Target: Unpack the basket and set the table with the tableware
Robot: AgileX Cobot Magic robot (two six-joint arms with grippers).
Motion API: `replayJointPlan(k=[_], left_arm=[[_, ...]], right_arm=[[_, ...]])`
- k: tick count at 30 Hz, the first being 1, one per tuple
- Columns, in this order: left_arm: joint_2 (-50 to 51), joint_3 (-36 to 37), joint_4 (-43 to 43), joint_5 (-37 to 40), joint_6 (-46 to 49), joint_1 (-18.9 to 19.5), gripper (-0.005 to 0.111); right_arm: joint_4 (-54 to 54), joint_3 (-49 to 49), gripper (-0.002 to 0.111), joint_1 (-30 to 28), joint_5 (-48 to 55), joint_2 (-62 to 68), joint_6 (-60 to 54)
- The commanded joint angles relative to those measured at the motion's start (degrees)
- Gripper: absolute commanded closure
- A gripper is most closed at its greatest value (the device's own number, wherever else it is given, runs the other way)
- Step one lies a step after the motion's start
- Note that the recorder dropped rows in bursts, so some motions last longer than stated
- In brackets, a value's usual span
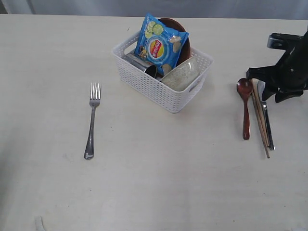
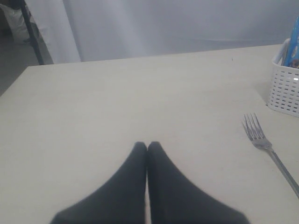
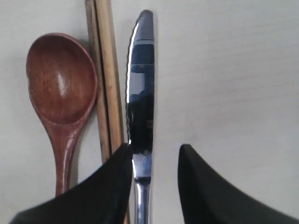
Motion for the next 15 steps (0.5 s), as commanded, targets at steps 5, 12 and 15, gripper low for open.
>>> replayJointPlan(k=[5,12,15], left_arm=[[-0.1,0.1,0.1,-0.1,-0.1,-0.3,0.107],[-0.1,0.1,0.1,-0.1,-0.1,-0.3,0.107],[-0.1,0.1,0.1,-0.1,-0.1,-0.3,0.107]], right_arm=[[-0.6,0.4,0.075,-0.2,3.2,-0.5,0.2],[-0.6,6.5,0.075,-0.2,-2.3,-0.5,0.2],[-0.6,8.2,0.075,-0.2,-4.5,-0.5,0.2]])
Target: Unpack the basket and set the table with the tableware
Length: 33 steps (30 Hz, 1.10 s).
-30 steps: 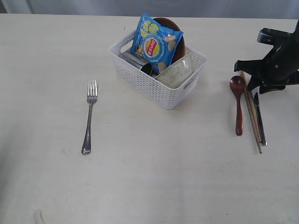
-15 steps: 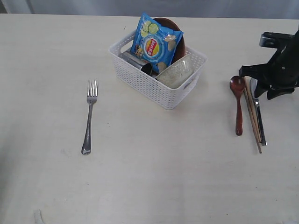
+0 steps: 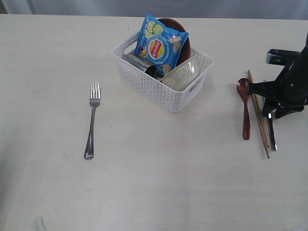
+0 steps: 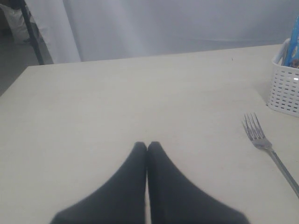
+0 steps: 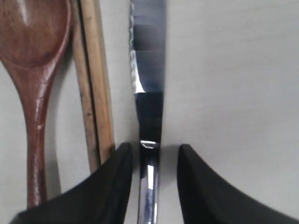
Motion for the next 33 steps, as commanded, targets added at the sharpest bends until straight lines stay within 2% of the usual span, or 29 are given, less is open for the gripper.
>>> replayJointPlan(k=[1,5,7,10,17,26,30,33], left_arm=[[-0.1,0.1,0.1,-0.1,-0.1,-0.3,0.107],[-0.1,0.1,0.1,-0.1,-0.1,-0.3,0.107],[-0.1,0.1,0.1,-0.1,-0.1,-0.3,0.107],[-0.1,0.1,0.1,-0.1,-0.1,-0.3,0.107],[-0.1,0.1,0.1,-0.1,-0.1,-0.3,0.107],[-0.1,0.1,0.1,-0.1,-0.1,-0.3,0.107],[-0.1,0.1,0.1,-0.1,-0.1,-0.3,0.107],[-0.1,0.1,0.1,-0.1,-0.1,-0.3,0.107]], right_arm=[[-0.6,2.2,0.075,-0.2,-3.1,-0.1,0.2],[-0.6,2.2,0.077,-0.2,-3.2,-0.1,0.2],[-0.6,2.2,0.087,-0.2,-3.5,-0.1,0.2],[-0.6,2.2,0.109,-0.2,-3.8,-0.1,0.2],[-0.2,2.2,0.109,-0.2,-3.4,-1.6,0.2],[1.1,2.1,0.109,0.7,-2.6,-15.5,1.1],[1.5,2.1,0.109,6.4,-2.8,-22.6,1.8],[1.5,2.1,0.109,13.7,-3.0,-25.8,3.2]])
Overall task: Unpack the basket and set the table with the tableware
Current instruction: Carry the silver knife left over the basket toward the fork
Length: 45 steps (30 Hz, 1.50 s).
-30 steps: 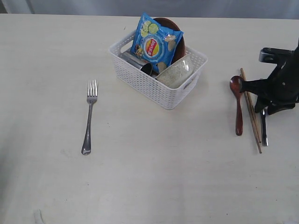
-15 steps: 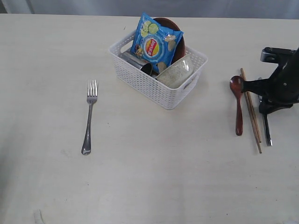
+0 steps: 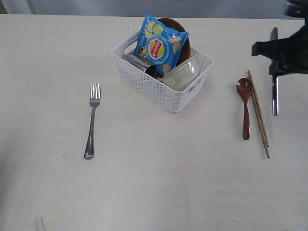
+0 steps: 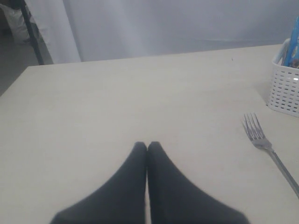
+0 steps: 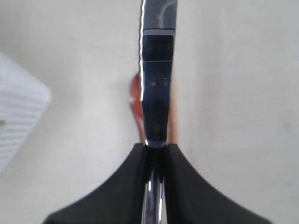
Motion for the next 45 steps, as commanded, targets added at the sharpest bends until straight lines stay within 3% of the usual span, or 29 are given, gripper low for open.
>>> replayJointPlan(k=[1,10,16,26,33,45], left_arm=[[-0.1,0.1,0.1,-0.1,-0.1,-0.3,0.107],[-0.1,0.1,0.1,-0.1,-0.1,-0.3,0.107],[-0.1,0.1,0.1,-0.1,-0.1,-0.3,0.107],[-0.1,0.1,0.1,-0.1,-0.1,-0.3,0.107],[-0.1,0.1,0.1,-0.1,-0.1,-0.3,0.107],[-0.1,0.1,0.1,-0.1,-0.1,-0.3,0.107]], right_arm=[[0.7,-0.1,0.109,10.6,-0.6,-4.6,3.1],[0.7,-4.1,0.109,35.2,-6.2,1.2,15.6],[0.7,-14.5,0.109,44.0,-6.6,11.3,21.8],[0.7,-33.8,0.109,49.7,-3.4,31.6,30.7],[-0.6,-34.8,0.109,50.4,-6.7,35.0,40.3],[-0.6,-34.8,0.109,50.4,-11.0,37.0,42.0]])
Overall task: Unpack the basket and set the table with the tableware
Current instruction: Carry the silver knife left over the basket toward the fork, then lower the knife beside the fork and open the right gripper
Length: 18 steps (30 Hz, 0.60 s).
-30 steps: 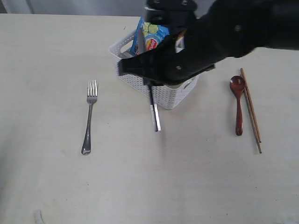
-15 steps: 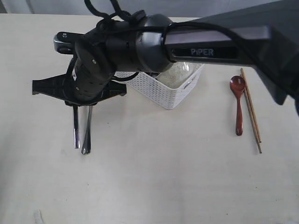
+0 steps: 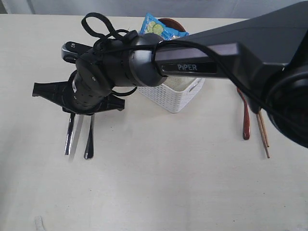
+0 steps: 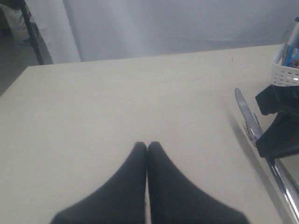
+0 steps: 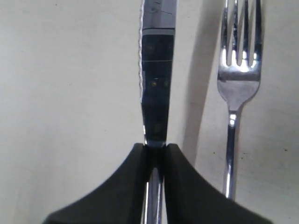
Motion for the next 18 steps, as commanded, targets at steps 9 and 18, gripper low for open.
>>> replayJointPlan(k=[9,18], left_arm=[[-0.1,0.1,-0.3,-0.1,-0.1,-0.3,0.107],[-0.1,0.1,-0.3,-0.1,-0.1,-0.3,0.107]], right_arm=[[-1.7,-0.5,0.109,0.0,-1.4,1.7,0.2],[-2.4,-0.5,0.109,-0.1,-0.9,2.5,0.7]])
